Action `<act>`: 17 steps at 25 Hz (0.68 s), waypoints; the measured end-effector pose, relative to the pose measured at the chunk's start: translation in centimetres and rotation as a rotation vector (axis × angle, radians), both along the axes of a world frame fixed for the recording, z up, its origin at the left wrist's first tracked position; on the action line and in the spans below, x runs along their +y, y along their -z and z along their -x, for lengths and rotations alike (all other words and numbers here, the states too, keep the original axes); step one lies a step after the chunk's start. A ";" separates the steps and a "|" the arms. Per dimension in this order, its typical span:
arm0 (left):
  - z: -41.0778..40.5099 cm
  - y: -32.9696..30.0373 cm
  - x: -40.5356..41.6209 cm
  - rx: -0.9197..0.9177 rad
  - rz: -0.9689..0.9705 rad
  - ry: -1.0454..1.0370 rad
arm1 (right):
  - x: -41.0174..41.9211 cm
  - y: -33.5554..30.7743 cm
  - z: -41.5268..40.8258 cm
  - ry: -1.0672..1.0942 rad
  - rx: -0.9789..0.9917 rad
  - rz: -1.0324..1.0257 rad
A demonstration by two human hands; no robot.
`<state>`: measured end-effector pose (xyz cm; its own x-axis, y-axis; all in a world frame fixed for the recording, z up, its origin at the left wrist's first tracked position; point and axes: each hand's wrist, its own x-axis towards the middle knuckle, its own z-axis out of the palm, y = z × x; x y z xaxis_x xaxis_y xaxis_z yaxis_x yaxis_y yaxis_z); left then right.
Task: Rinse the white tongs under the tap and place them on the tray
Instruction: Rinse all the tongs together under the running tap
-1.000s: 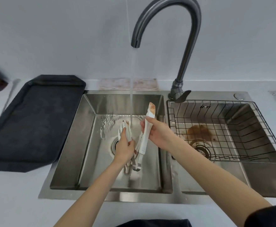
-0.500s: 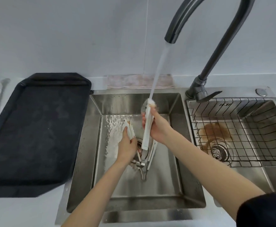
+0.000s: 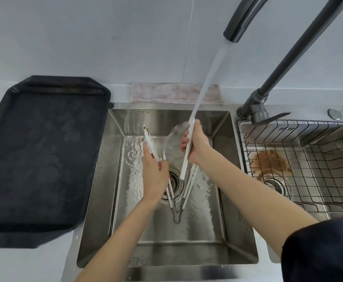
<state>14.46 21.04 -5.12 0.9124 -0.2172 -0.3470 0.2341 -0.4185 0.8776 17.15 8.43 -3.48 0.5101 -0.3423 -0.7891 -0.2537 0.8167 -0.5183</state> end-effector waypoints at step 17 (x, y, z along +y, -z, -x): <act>0.0 -1.0 0.9 -0.241 0.002 -0.061 | 0.5 0.8 -0.7 -0.018 0.008 0.460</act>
<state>14.45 21.98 -4.11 0.9803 -0.1595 -0.1168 0.0423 -0.4078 0.9121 17.83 8.90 -4.30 0.5131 -0.6495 -0.5612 -0.2712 0.4977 -0.8239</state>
